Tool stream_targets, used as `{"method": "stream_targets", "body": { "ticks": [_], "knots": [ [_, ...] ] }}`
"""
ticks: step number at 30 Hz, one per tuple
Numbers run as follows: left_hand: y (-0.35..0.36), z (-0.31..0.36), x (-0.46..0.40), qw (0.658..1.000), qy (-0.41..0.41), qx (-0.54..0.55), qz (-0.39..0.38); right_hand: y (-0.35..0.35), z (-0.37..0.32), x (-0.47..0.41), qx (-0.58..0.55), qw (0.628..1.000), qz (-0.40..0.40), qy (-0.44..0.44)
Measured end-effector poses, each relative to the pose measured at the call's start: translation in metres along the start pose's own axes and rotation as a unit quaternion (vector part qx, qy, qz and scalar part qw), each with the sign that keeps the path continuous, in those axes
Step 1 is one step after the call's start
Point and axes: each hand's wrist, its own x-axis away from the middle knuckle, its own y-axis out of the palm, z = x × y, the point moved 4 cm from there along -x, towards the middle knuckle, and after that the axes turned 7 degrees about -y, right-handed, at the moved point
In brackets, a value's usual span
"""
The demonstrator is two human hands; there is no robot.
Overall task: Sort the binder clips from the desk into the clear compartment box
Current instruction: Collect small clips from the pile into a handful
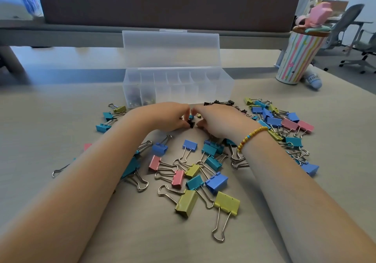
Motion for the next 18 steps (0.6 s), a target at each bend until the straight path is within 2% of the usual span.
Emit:
{"method": "stream_targets", "body": {
  "ticks": [9,14,18],
  "knots": [
    [-0.001,-0.009,-0.003,1.000,-0.023,-0.005,0.003,0.002,0.005,-0.002,0.014,1.000,0.009,0.023],
    [-0.002,-0.014,-0.004,1.000,-0.021,0.013,-0.007,0.002,-0.004,-0.003,-0.020,1.000,0.018,-0.008],
    [-0.003,-0.021,-0.005,0.999,-0.031,0.015,-0.010,0.003,-0.009,-0.006,0.013,1.000,0.017,-0.009]
  ]
}}
